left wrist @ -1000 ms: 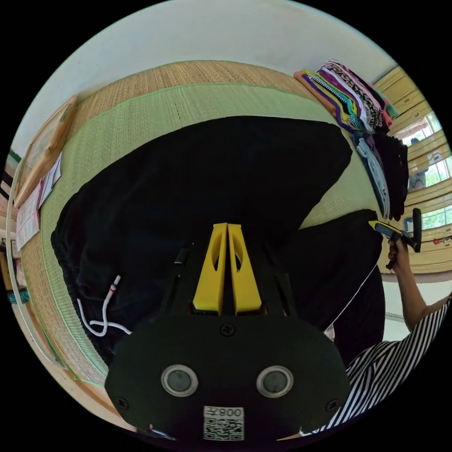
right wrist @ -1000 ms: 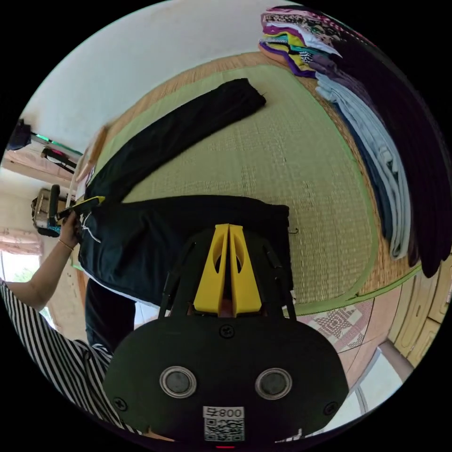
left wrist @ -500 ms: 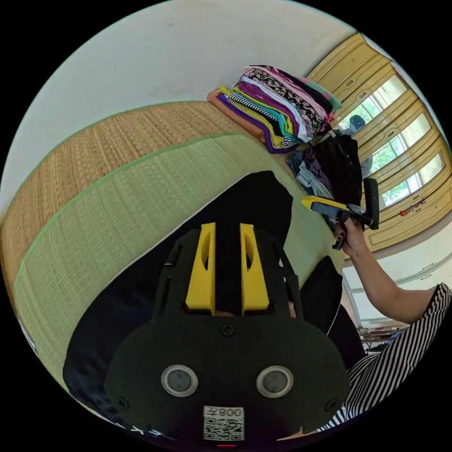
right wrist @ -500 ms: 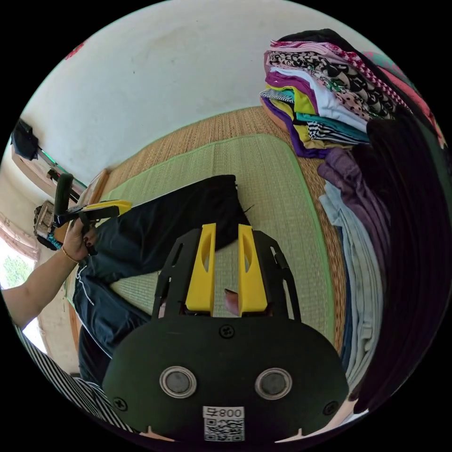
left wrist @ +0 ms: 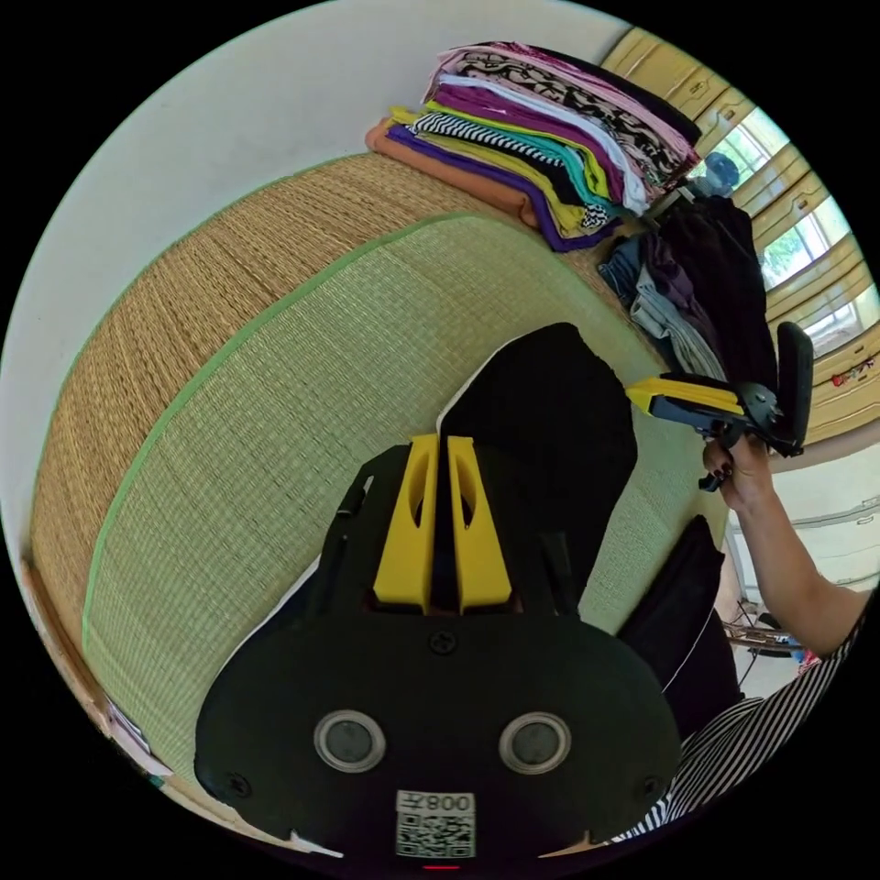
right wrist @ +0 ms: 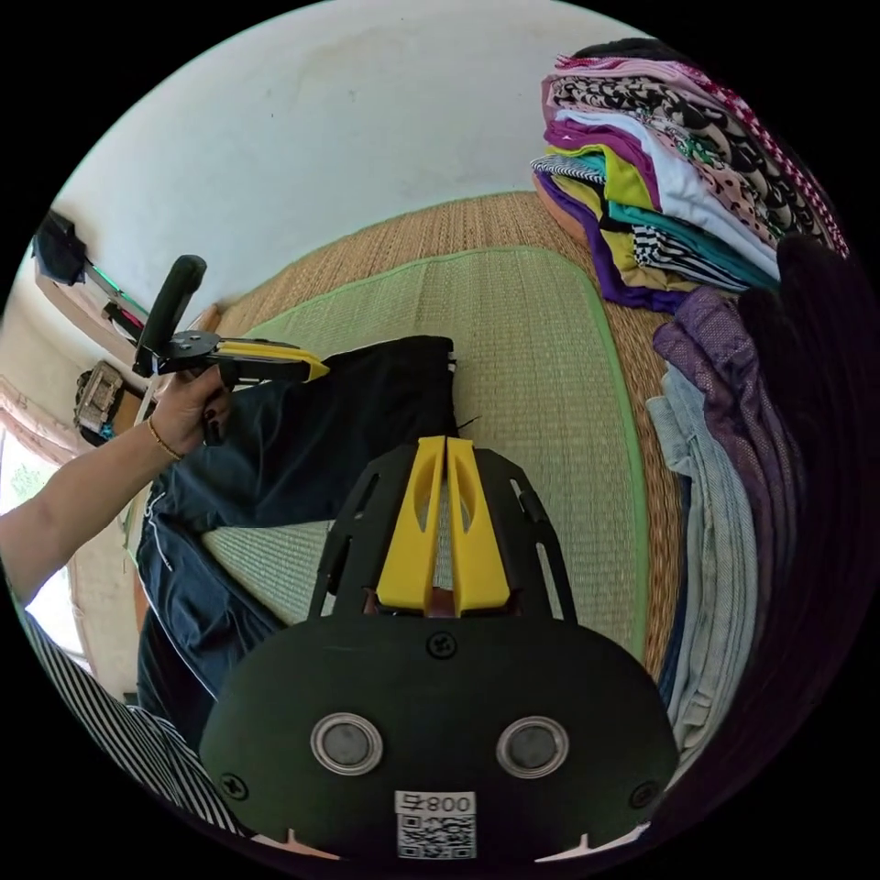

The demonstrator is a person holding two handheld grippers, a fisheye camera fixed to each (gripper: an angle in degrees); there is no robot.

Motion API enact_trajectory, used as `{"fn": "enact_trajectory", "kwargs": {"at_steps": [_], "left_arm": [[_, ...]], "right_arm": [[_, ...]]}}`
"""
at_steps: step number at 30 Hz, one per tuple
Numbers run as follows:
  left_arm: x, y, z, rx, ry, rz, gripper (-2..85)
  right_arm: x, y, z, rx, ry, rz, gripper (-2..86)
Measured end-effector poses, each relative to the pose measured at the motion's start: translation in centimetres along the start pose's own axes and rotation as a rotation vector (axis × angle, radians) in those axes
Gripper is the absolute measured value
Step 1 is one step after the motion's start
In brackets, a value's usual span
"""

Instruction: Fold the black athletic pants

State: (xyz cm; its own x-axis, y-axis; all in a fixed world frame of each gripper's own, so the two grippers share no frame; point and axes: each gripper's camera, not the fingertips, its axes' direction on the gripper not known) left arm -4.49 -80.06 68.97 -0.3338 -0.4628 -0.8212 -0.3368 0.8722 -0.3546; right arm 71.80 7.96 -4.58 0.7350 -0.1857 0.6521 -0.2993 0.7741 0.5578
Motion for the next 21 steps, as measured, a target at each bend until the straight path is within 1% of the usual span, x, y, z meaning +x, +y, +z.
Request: {"fn": "enact_trajectory", "kwargs": {"at_steps": [2, 5, 7, 11, 13, 15, 17, 18, 20, 21], "left_arm": [[0.9, 0.2, -1.0, 0.070, 0.027, 0.031, 2.1], [2.3, 0.4, -2.5, 0.142, 0.045, 0.083, 1.9], [3.1, 0.4, -3.2, 0.176, 0.060, 0.106, 1.9], [4.1, 0.4, -3.5, 0.266, 0.088, 0.115, 2.6], [4.2, -0.1, -2.1, 0.241, 0.079, 0.106, 3.2], [3.9, -0.7, 0.3, 0.154, 0.068, 0.066, 4.4], [3.4, -0.7, 3.2, 0.050, -0.006, -0.017, 5.9], [3.4, -0.6, 3.6, 0.045, 0.003, -0.033, 6.0], [4.5, 0.7, 4.6, 0.059, 0.158, 0.017, 6.6], [5.1, 1.0, 4.8, 0.055, 0.186, 0.042, 6.8]], "right_arm": [[-0.4, 1.4, -2.9, 0.053, -0.024, -0.026, 0.4], [-0.7, 3.3, -7.3, 0.139, -0.080, -0.044, 0.1], [-1.1, 4.3, -10.0, 0.188, -0.083, -0.060, 0.0], [-1.2, 6.1, -14.7, 0.289, -0.113, -0.071, 0.1], [-0.6, 6.3, -14.8, 0.269, -0.121, -0.048, 0.1], [0.8, 6.4, -13.6, 0.225, -0.119, 0.014, 0.3], [3.2, 7.2, -11.5, 0.133, -0.044, 0.138, 0.6], [3.7, 7.5, -11.3, 0.112, -0.049, 0.164, 0.7], [4.0, 9.8, -11.7, 0.098, -0.066, 0.168, 1.8], [3.9, 10.5, -11.9, 0.087, -0.057, 0.168, 2.2]]}}
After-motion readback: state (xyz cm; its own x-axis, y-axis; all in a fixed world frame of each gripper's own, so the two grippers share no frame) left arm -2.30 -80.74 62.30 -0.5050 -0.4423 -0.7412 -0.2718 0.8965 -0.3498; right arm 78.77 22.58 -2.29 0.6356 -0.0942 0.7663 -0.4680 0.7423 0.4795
